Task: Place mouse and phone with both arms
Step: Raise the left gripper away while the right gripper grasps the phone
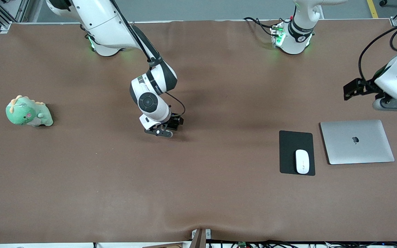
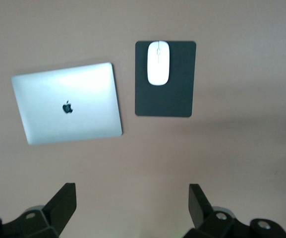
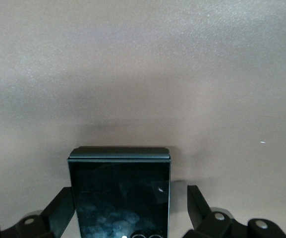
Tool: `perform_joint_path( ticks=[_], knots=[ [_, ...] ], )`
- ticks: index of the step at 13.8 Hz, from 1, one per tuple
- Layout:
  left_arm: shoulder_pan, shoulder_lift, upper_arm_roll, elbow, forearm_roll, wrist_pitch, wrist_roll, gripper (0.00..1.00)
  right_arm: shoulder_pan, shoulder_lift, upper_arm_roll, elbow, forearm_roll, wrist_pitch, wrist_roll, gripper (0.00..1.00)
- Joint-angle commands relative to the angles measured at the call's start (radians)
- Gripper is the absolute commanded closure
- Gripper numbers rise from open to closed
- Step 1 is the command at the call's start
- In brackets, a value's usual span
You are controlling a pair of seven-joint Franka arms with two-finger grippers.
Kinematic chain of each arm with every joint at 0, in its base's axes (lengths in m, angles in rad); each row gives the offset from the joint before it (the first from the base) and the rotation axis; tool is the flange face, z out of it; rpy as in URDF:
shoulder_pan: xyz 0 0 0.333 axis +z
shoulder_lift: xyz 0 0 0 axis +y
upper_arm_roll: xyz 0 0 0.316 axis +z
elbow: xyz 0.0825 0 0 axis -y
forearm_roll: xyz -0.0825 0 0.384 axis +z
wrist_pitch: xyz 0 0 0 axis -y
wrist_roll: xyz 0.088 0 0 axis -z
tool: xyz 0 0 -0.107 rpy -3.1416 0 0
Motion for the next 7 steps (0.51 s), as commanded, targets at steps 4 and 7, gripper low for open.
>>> perform_joint_path(
  ticks=[4, 7],
  knots=[
    [-0.001, -0.035, -0.007, 0.036, -0.017, -0.065, 0.023, 0.0, 0.012, -0.001, -0.009, -0.005, -0.02, 0.003, 0.03, 0.89],
    [-0.004, -0.037, -0.029, 0.049, -0.023, -0.131, 0.054, 0.0, 0.001, -0.009, -0.009, 0.0, -0.019, -0.011, 0.049, 1.0]
  ],
)
